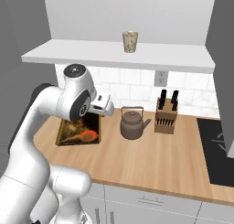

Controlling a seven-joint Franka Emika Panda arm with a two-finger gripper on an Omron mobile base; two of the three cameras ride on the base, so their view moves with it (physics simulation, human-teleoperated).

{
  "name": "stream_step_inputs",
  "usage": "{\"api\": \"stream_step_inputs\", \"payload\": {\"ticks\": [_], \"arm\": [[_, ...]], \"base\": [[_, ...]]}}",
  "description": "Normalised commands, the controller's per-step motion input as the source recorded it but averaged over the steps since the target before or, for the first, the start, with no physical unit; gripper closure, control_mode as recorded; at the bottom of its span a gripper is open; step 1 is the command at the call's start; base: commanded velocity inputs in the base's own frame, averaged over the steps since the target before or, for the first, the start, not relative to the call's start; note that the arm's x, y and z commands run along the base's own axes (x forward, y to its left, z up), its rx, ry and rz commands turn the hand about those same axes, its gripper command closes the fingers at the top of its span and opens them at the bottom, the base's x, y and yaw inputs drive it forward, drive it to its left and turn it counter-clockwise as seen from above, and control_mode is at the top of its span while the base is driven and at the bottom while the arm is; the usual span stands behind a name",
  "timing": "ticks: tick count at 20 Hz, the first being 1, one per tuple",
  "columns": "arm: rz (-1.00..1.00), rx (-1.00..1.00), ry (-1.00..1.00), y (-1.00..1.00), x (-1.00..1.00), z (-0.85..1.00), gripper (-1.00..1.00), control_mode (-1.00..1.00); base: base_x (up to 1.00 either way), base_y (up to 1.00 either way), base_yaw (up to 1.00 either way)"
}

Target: Pick the kettle from the counter and place it on the tray. Then pick the mug from the cabinet and place it on the tray. Then close the cabinet doors.

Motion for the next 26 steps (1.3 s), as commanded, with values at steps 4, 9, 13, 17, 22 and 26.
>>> {"api": "stream_step_inputs", "payload": {"ticks": [4,9,13,17,22,26], "arm": [[-0.23,0.07,-0.03,-0.23,0.12,-0.24,-1.00,-1.00],[-0.18,0.10,-0.02,-0.06,0.42,-0.14,-1.00,-1.00],[-0.14,0.12,0.00,-0.09,0.61,-0.11,-1.00,-1.00],[-0.12,0.13,-0.03,-0.05,0.63,-0.11,-1.00,-1.00],[-0.10,0.02,-0.01,-0.14,0.56,-0.12,-1.00,-1.00],[-0.10,0.00,0.00,-0.26,0.53,-0.09,-1.00,-1.00]], "base": [[0.00,0.00,0.00],[0.00,0.00,0.00],[0.00,0.00,0.00],[0.00,0.00,0.00],[0.00,0.00,0.00],[0.00,0.00,0.00]]}}
